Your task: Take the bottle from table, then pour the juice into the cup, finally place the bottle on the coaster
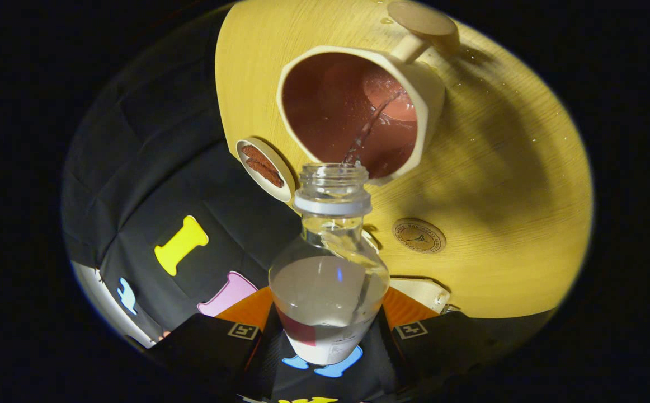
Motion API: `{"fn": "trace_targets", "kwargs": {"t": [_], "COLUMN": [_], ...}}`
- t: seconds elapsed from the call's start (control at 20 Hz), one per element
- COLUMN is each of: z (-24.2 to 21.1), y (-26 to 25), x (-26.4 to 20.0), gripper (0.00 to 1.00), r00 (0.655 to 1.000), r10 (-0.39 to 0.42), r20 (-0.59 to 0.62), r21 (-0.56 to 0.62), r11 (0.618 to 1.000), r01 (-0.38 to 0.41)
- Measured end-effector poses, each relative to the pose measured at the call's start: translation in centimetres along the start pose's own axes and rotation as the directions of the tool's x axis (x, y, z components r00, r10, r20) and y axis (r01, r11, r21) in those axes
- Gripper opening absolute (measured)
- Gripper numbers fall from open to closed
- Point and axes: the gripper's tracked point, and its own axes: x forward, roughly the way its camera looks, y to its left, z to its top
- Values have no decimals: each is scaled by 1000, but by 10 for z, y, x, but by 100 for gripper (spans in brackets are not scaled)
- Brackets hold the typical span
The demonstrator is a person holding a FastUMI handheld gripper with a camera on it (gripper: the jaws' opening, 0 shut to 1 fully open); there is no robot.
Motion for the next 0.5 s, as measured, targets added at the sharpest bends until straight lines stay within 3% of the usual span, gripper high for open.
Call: {"fn": "trace_targets", "kwargs": {"t": [0.5], "z": [11], "y": [10], "x": [-11], "gripper": [73], "r00": [999], "r10": [35], "r20": [-10], "r21": [115], "r11": [993], "r01": [-34]}}
